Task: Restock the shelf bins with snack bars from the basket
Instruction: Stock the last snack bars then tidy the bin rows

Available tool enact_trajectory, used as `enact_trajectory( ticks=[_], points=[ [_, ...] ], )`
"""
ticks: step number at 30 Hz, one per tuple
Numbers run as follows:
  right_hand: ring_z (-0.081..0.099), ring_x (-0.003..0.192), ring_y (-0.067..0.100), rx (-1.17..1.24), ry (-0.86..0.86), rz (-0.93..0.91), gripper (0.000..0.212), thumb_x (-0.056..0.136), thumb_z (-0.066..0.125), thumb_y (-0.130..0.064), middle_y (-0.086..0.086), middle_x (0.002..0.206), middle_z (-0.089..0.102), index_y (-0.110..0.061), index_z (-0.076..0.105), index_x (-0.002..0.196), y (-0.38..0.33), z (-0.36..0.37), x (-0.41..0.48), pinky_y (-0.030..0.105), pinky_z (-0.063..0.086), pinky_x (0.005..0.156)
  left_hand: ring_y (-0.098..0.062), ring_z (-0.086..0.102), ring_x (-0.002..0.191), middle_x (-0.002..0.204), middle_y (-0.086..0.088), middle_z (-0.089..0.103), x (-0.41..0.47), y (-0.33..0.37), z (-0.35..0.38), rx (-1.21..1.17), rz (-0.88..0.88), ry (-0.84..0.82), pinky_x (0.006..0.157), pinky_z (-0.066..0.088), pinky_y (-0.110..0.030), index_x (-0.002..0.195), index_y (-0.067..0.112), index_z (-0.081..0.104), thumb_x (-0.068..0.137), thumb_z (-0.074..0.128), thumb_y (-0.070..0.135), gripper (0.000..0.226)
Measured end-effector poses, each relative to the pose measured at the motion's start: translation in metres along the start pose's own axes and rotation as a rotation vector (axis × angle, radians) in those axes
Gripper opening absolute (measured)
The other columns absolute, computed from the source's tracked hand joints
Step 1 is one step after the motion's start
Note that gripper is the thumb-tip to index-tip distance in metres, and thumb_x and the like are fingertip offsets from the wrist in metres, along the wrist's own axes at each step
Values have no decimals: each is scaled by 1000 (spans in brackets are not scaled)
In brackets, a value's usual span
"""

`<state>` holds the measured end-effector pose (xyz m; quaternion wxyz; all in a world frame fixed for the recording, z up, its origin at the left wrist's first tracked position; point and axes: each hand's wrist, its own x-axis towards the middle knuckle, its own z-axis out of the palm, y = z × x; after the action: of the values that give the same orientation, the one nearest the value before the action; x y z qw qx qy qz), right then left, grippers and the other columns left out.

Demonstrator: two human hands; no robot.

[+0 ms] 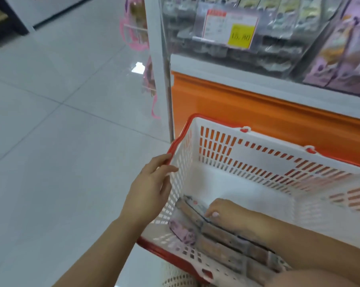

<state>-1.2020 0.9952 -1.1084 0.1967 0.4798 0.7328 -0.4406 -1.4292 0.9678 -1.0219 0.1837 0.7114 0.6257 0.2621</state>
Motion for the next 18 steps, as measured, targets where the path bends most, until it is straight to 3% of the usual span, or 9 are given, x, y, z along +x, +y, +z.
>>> enact_trajectory(
  ticks=[3, 5, 7, 11, 14, 18],
  points=[
    [22, 142, 28, -166, -76, 0, 35, 99, 43, -26, 9, 158, 12, -24, 56, 131, 6, 18, 16, 38, 26, 114, -16, 57, 114, 135, 3, 51, 2, 1, -1, 4, -8, -7, 87, 49, -27, 105, 18, 68, 88, 58, 4, 24],
    [17, 144, 27, -194, -72, -4, 36, 99, 43, -35, 4, 160, 3, -28, 53, 133, 11, 25, 23, 38, 23, 115, -15, 58, 111, 134, 4, 51, 2, 2, -1, 3, -10, -12, 84, 48, -24, 104, 18, 68, 88, 57, 5, 23],
    [18, 143, 27, -195, -28, 7, 40, 98, 46, -29, 0, 160, 2, -29, 47, 138, 16, 28, 30, 37, 25, 114, -13, 58, 111, 134, 6, 50, 3, 0, -1, -11, -21, -14, 84, 45, -20, 103, 19, 68, 89, 56, 5, 23],
    [40, 130, 28, -171, 14, 42, 56, 96, 39, -12, 3, 158, 12, -19, 25, 150, 31, 25, 37, 33, 35, 107, -12, 58, 109, 134, 7, 49, 3, -1, 1, -22, -34, -11, 81, 45, -18, 102, 20, 68, 89, 55, 5, 24],
    [47, 118, 28, -91, 28, 47, 47, 95, 41, -6, 10, 145, 30, -18, 45, 140, 30, 16, 37, 32, 38, 101, -12, 58, 109, 134, 8, 49, 4, -1, 1, -21, -40, -16, 80, 43, -16, 102, 20, 68, 89, 55, 5, 24],
    [54, 114, 13, 196, 184, 10, 29, 97, 52, -19, 1, 130, 58, -17, 63, 124, 12, -9, 21, 15, 36, 93, -15, 58, 109, 135, 4, 50, 4, -2, 2, 3, -18, -3, 80, 48, -22, 101, 20, 68, 89, 55, 6, 23]
  ],
)
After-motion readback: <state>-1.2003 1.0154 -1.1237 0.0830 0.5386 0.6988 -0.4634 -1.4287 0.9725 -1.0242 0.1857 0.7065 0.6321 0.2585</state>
